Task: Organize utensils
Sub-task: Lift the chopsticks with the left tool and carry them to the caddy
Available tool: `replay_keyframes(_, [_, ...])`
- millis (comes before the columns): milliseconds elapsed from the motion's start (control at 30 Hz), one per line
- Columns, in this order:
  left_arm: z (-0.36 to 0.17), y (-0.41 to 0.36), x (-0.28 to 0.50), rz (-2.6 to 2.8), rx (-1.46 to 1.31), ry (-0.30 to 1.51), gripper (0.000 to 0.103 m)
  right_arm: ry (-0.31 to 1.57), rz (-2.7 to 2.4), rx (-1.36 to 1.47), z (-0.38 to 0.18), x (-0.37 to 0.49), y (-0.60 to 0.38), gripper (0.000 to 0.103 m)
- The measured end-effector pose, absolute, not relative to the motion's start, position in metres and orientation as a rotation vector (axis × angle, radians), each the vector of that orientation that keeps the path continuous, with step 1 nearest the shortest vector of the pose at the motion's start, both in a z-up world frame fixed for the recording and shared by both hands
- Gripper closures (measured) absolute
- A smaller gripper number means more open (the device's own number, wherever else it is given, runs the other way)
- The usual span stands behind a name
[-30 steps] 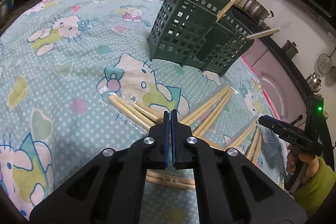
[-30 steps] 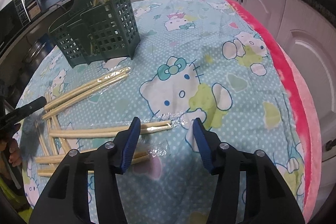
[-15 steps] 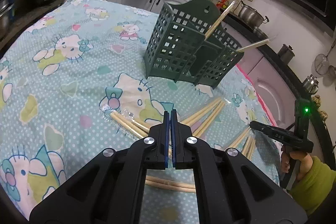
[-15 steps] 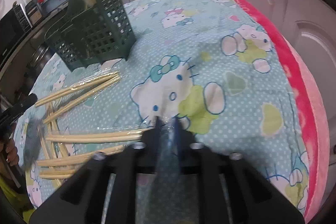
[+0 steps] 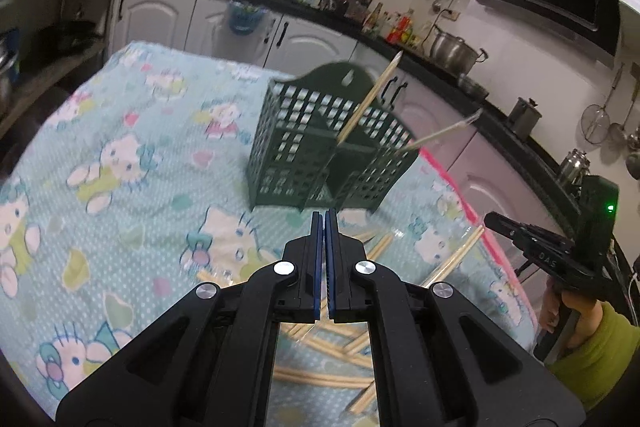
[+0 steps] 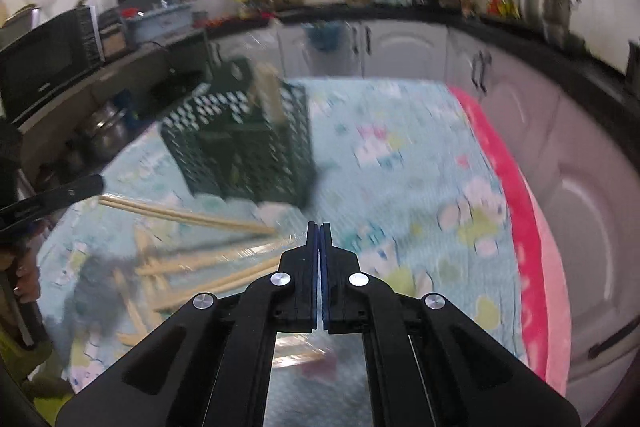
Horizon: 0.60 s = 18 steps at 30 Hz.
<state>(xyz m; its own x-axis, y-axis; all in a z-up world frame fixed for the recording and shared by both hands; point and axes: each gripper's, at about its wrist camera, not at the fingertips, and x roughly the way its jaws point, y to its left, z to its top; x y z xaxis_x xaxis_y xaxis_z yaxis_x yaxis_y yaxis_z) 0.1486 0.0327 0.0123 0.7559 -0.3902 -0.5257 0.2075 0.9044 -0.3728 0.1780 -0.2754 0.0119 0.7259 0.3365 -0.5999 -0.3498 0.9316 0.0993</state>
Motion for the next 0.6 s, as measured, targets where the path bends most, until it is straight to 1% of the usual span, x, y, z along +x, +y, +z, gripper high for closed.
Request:
replay_keyframes(300, [0.051,0.009,0.153,-0.390,-0.237,0.584,0.103,0.585,0.466,-0.039,0.052,0.170,-0.243,0.102])
replay_keyframes(600, [0.072,-0.003,0.162,-0.421,-0.211,0.568,0.103,0.526,0.537,-0.040,0.076,0.167,-0.214,0.102])
